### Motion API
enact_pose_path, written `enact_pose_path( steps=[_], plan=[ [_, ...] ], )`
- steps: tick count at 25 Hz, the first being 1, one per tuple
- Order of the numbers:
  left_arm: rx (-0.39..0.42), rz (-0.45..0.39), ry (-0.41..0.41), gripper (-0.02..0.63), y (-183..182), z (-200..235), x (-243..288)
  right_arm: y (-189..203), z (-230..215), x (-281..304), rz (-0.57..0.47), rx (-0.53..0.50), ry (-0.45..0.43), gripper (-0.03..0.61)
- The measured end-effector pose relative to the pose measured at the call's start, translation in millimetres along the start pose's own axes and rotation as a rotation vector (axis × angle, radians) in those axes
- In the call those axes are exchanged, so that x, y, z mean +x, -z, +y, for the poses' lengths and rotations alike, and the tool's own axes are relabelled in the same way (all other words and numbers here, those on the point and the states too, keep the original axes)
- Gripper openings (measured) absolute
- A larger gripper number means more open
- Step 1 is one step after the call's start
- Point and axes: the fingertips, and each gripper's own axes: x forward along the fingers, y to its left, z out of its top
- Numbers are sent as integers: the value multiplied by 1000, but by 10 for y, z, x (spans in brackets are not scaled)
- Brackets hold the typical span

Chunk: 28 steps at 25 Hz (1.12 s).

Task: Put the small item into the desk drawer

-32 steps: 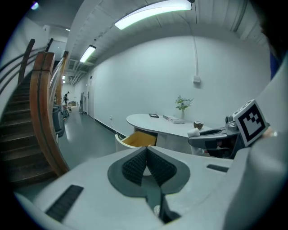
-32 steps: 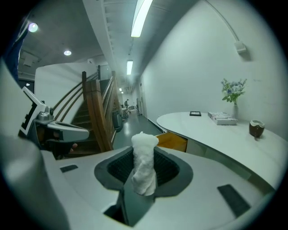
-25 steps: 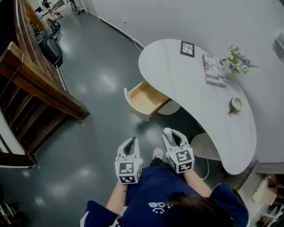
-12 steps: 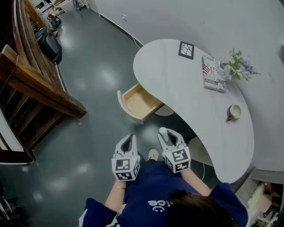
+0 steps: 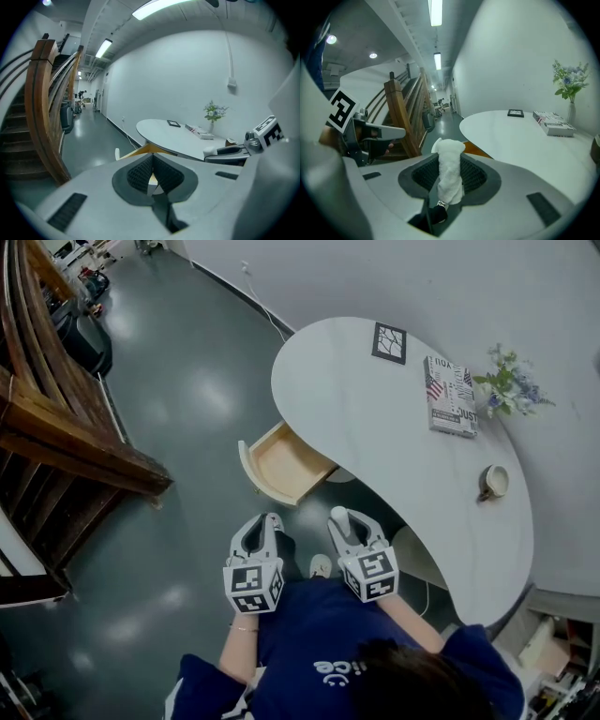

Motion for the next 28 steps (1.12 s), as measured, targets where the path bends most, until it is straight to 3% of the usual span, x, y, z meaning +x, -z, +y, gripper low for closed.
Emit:
enact_pose_path(
  steps=[7,20,23,28],
  plan=[
    [-10,16,48,3,-278,412,479,-373,-27,490,-9,21,30,135],
    [99,73,234,3,-655,851,1255,-697,-71,1251,45,61,134,137],
    [90,89,264,3,-673,947,1347,-732,-67,1357,55,67,160,137],
    [58,84,284,3,-737,1022,1420,-776,-35,1480,68,126,125,137]
  ],
)
